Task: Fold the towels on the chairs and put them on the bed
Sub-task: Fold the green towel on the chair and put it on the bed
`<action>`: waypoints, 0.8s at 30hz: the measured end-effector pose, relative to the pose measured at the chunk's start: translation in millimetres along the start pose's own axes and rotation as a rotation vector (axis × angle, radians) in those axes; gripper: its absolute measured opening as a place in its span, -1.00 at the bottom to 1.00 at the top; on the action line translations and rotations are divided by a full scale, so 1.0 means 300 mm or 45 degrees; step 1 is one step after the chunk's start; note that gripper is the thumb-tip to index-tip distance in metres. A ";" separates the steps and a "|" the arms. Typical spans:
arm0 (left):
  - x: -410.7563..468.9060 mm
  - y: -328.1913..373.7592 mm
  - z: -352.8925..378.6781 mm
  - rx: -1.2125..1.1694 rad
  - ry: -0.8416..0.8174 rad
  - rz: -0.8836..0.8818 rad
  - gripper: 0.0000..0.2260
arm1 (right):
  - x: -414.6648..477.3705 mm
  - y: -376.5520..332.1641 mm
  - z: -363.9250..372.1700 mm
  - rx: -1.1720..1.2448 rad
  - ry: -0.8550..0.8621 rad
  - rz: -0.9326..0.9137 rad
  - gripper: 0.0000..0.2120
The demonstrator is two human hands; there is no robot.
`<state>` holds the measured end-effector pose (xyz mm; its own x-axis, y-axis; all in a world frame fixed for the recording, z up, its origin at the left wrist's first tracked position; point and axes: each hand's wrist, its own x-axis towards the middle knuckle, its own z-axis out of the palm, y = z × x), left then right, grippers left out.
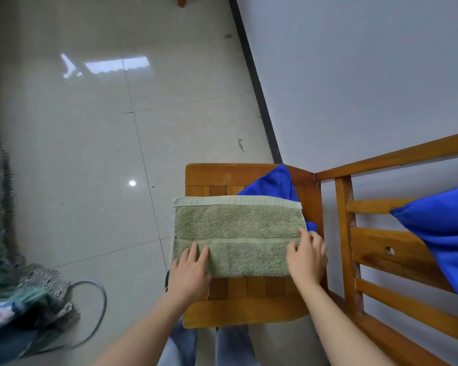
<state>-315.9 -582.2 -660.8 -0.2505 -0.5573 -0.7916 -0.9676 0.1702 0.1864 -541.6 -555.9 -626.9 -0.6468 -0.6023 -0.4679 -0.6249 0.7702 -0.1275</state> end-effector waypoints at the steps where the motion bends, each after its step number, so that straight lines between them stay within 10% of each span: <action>1: -0.006 -0.001 0.007 0.023 0.006 -0.006 -0.47 | -0.001 0.023 0.000 0.143 0.047 0.185 -0.58; 10: -0.071 0.021 0.093 0.130 0.193 0.219 -0.28 | -0.019 0.118 -0.037 1.220 -0.380 0.766 -0.70; 24: -0.120 0.007 0.125 -0.293 0.103 0.083 -0.43 | -0.073 0.139 -0.196 0.625 0.126 0.389 -0.83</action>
<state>-307.6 -531.5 -653.7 -0.3055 -0.6160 -0.7261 -0.9285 0.0237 0.3705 -579.2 -522.9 -570.5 -0.8183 -0.3363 -0.4662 -0.1434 0.9048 -0.4010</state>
